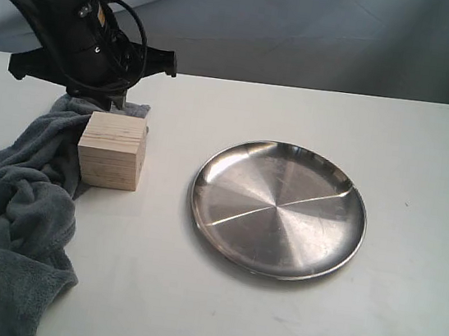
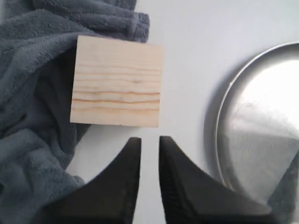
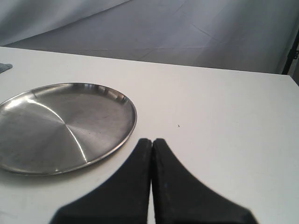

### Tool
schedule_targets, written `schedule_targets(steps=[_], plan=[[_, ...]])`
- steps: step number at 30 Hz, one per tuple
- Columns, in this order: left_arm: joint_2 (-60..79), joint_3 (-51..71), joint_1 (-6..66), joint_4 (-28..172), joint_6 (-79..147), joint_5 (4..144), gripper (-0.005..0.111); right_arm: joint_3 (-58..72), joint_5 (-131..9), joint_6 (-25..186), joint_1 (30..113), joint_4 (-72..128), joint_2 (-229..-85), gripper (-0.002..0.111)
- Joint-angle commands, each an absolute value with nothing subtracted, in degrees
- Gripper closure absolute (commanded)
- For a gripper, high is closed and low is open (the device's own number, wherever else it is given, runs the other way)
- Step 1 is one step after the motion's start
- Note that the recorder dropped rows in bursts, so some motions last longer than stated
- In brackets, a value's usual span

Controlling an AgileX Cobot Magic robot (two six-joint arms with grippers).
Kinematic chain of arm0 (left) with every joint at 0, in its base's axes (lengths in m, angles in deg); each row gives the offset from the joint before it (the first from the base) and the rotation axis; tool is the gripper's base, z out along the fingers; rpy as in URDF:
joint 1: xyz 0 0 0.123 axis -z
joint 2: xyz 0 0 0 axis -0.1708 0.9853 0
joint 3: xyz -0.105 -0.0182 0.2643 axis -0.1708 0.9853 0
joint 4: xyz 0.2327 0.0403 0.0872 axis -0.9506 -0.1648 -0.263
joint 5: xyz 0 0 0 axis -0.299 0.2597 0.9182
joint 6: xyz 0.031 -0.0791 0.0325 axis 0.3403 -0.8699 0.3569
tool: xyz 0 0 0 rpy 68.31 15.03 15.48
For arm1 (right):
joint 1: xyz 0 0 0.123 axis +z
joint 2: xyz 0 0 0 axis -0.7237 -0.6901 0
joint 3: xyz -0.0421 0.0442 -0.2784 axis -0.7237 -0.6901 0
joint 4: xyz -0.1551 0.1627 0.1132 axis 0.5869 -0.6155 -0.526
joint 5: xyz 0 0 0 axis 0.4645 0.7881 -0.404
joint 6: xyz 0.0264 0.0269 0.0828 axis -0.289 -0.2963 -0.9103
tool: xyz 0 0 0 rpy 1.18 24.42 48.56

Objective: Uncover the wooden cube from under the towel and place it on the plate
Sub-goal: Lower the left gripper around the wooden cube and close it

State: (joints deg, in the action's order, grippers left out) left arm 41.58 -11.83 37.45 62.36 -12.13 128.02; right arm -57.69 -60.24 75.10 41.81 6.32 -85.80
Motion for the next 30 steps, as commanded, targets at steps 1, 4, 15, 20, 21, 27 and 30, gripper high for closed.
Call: schedule_targets(steps=[1,4,15,20,21,27,30], plan=[[41.48,-12.12,37.80,59.06,-14.02,124.66,0.052,-57.84,-59.56,74.87,41.81,6.04,-85.43,0.105],[43.79,-12.12,37.80,56.43,-13.92,124.56,0.025,-57.84,-59.56,74.87,41.81,6.04,-85.43,0.105],[52.69,-12.12,37.80,51.67,-15.52,122.46,0.020,-57.84,-59.56,74.87,41.81,6.04,-85.43,0.105],[54.39,-12.12,37.80,51.22,-15.77,121.83,0.020,-57.84,-59.56,74.87,41.81,6.04,-85.43,0.105],[54.50,-12.12,37.80,50.95,-15.81,121.83,0.020,-57.84,-59.56,74.87,41.81,6.04,-85.43,0.105],[55.02,-12.12,37.80,49.92,-17.01,121.94,0.020,-57.84,-59.56,74.87,41.81,6.04,-85.43,0.105],[55.02,-12.12,37.80,49.16,-17.01,121.11,0.020,-57.84,-59.56,74.87,41.81,6.04,-85.43,0.105]])
